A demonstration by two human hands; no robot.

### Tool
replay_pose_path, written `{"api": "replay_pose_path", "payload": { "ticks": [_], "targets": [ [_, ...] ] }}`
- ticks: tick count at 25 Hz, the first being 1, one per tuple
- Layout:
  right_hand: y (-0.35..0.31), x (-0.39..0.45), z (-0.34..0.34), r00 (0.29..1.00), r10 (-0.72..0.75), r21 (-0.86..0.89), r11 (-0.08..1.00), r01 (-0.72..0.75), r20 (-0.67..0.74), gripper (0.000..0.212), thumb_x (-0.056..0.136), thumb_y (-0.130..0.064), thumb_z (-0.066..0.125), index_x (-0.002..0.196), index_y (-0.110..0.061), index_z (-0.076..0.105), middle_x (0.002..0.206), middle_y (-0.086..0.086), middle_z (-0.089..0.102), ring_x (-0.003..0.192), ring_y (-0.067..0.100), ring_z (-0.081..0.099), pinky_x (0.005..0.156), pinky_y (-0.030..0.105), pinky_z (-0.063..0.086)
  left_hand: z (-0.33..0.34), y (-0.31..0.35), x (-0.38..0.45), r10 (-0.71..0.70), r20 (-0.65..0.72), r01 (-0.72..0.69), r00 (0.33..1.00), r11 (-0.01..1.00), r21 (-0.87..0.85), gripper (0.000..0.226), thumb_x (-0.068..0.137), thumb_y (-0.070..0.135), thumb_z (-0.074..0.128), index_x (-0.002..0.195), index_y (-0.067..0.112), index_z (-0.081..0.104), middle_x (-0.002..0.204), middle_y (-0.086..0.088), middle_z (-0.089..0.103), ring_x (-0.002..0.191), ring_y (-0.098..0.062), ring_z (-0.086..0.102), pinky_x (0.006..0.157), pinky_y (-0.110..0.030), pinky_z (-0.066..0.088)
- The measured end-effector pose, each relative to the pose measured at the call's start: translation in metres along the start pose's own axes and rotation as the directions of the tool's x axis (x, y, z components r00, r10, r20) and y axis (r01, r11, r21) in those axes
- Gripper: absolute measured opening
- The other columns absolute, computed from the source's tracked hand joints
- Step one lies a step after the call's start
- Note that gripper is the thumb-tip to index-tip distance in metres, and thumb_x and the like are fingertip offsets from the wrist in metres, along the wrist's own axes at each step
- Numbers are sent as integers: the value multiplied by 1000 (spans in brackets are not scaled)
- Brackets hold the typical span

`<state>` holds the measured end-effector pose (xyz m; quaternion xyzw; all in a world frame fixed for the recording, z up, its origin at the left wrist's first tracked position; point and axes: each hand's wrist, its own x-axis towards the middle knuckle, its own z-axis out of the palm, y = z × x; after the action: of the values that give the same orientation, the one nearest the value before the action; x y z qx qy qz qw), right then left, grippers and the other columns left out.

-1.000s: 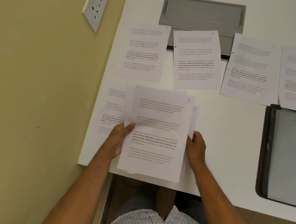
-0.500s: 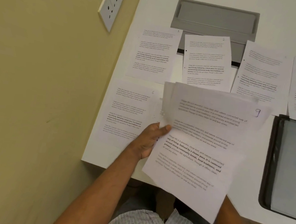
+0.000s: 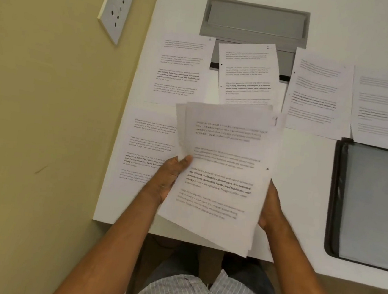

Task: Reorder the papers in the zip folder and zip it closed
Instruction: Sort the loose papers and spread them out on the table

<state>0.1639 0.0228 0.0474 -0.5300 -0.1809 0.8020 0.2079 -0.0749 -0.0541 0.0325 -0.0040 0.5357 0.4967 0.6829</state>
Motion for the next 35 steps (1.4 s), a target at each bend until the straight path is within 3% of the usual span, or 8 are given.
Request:
{"api": "replay_pose_path", "payload": {
  "ticks": [2,5,10,17,25,28,32,35],
  "targets": [
    [-6,0,-1,999,-30,104,994,29,11,63,105,-63,35,140,-19,63,138,14,65,122,30,66,105,47,50,-10,-2,4,30,-59,-25,998,996,86,24,101,19,58,121,10,67,117,-13,75,103,-26,73,79,-36,62],
    [-5,5,-11,988,-115,-67,992,109,-103,55,102,-63,41,129,-21,66,118,7,75,102,22,71,88,40,55,-21,-7,8,71,-108,-56,992,990,130,33,93,25,66,123,11,68,121,-15,73,111,-30,71,86,-41,61],
    [2,7,-7,936,-315,-414,882,227,-157,27,96,-23,73,120,-20,63,105,-4,77,92,11,75,67,22,55,-26,-13,15,55,-121,-40,991,992,123,44,88,26,71,127,7,67,123,-19,71,114,-38,68,98,-56,54],
    [9,6,-6,873,-421,-364,875,319,-246,12,94,-17,75,88,-16,65,88,5,76,76,15,72,57,20,51,-25,-11,12,60,-41,-56,997,994,95,46,94,24,64,136,6,60,132,-18,67,121,-35,66,100,-52,55],
    [5,-2,-5,882,-459,-333,852,404,-104,14,93,3,69,93,-11,70,105,-9,78,91,8,73,71,22,55,-23,-10,10,58,-28,-56,998,996,70,36,94,18,62,129,9,65,129,-16,69,120,-32,66,98,-44,57],
    [4,-4,-4,905,-420,-310,872,380,-72,8,96,-12,70,103,-10,71,102,-1,78,92,16,75,75,29,58,-23,-9,8,56,-25,-54,998,996,65,36,93,18,62,128,7,65,128,-16,69,119,-31,67,94,-40,59],
    [4,0,-8,934,-312,-83,950,302,-176,39,99,-53,54,105,-19,73,102,2,74,90,18,68,75,32,54,-25,-10,5,49,16,-49,999,999,3,33,94,15,57,125,9,66,127,-14,70,114,-27,69,93,-38,59],
    [6,3,-14,933,-315,-162,944,289,-172,15,100,-33,66,112,-24,65,102,-3,76,89,16,69,75,30,54,-28,-9,3,28,32,-28,999,1000,-10,27,92,19,64,115,12,76,123,-14,72,112,-28,69,94,-39,58]
  ]
}}
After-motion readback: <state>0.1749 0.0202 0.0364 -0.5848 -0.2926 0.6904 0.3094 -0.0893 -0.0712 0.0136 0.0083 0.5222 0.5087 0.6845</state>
